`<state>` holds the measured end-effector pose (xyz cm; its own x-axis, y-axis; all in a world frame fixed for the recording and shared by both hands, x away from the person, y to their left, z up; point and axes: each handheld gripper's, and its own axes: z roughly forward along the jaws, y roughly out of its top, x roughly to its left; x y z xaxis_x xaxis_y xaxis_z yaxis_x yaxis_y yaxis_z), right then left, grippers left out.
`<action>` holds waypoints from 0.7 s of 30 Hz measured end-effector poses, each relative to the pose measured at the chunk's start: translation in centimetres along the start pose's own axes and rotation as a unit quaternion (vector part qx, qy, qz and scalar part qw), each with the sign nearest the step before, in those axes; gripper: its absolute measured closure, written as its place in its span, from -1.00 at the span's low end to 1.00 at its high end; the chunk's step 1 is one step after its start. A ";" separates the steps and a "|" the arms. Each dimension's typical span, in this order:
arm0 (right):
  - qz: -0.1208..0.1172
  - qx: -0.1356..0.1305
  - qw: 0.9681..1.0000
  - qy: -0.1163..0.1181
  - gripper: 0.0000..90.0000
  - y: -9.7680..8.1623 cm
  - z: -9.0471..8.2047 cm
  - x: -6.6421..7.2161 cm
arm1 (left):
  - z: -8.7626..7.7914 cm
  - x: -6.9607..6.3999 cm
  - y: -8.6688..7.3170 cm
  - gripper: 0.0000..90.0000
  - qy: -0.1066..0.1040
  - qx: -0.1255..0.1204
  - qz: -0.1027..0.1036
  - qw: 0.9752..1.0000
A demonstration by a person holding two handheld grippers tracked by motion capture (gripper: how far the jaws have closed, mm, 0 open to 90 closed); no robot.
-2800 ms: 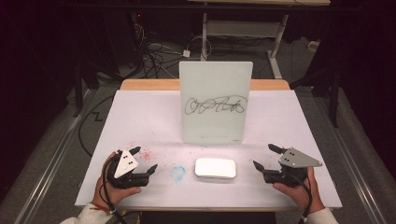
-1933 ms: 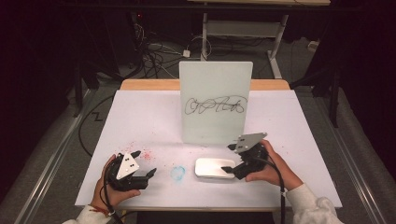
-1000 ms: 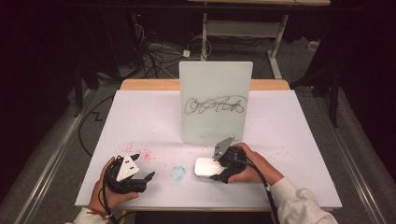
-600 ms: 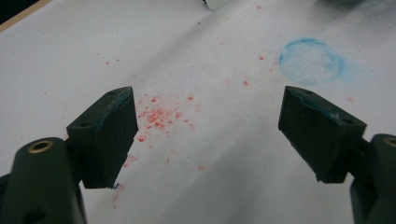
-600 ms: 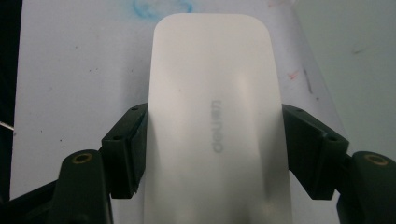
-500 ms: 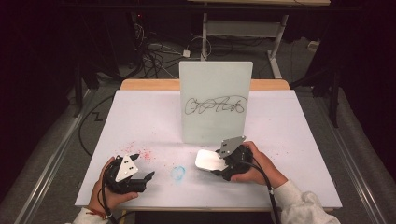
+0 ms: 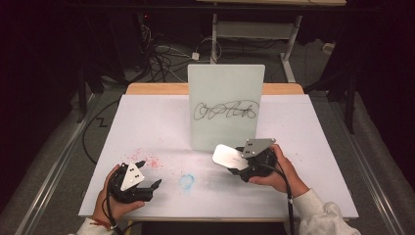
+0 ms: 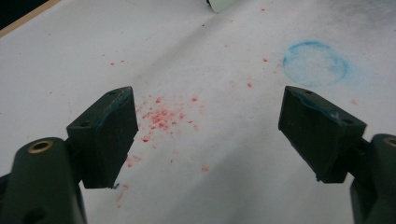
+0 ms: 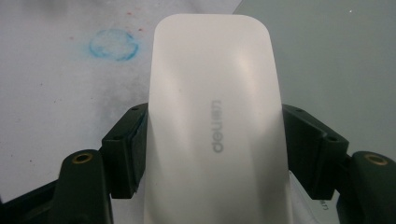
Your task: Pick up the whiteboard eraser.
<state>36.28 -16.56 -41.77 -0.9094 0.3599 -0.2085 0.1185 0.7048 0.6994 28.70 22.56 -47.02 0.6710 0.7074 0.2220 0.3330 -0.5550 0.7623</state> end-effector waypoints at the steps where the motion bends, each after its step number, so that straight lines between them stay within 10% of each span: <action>1: 0.004 -0.001 1.000 -0.004 -0.31 0.0 -0.1 0.0 | 0.0 0.0 0.0 -0.58 0.001 0.001 0.000 1.000; 21: 0.029 -0.034 0.997 -0.068 -0.31 -0.7 -2.1 -1.0 | 0.6 0.3 0.2 -0.60 -0.009 0.000 -0.008 1.000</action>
<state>36.23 -18.71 -40.62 -0.8388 0.4814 -0.2543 0.1376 0.6394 0.7564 29.36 22.37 -47.15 0.6765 0.7091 0.1987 0.3444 -0.5432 0.7657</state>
